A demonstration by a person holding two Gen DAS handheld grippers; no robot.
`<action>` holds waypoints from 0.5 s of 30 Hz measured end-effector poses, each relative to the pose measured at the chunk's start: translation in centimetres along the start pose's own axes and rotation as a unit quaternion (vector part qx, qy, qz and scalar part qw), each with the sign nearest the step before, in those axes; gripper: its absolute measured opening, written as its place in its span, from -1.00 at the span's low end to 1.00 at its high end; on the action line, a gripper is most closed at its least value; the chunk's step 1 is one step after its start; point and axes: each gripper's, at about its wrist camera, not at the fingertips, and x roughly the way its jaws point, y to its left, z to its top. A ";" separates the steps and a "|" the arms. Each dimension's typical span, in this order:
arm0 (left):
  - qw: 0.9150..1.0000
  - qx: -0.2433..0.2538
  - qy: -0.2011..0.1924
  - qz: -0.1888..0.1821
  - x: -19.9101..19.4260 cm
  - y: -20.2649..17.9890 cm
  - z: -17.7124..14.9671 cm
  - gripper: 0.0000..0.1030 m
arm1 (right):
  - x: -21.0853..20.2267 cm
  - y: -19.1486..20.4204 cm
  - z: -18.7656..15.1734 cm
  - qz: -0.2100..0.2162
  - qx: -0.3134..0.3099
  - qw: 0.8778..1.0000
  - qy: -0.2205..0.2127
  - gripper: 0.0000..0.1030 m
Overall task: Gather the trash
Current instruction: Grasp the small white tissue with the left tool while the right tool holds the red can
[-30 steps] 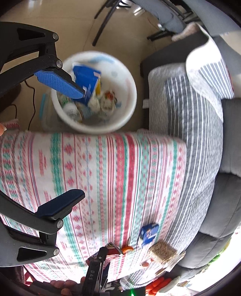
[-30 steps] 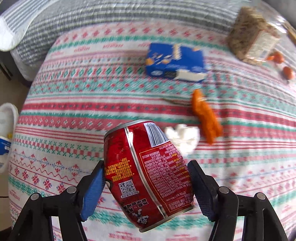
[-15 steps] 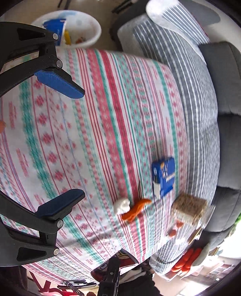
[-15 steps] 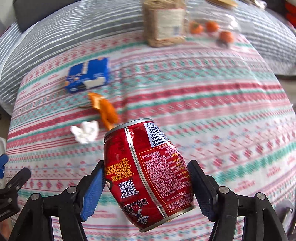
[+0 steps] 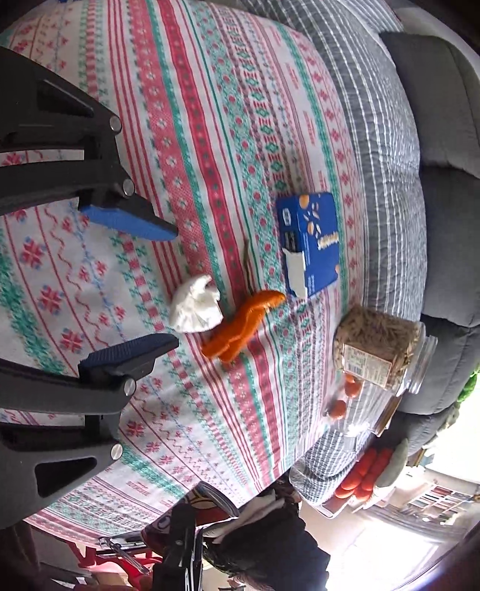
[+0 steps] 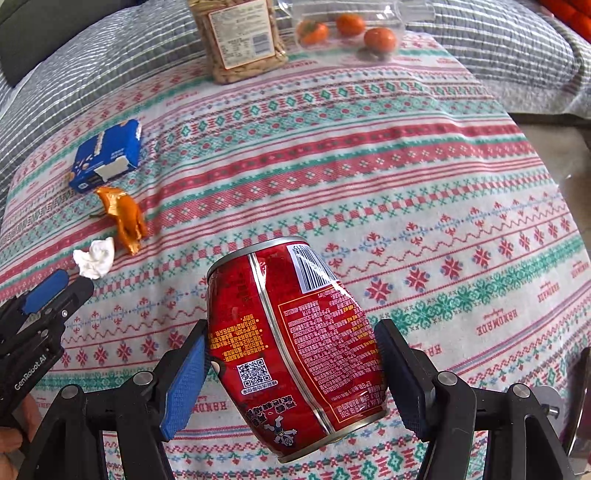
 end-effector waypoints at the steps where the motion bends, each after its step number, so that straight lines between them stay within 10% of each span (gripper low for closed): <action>1: 1.000 -0.002 -0.003 -0.003 0.3 -0.2 0.1 -0.05 | 0.0 -0.1 0.0 0.001 0.002 1.000 0.001 0.45; 15: 1.000 -0.005 -0.002 -0.017 1.1 -0.4 0.5 -0.66 | 0.3 0.6 0.1 -0.004 -0.004 1.000 0.001 0.45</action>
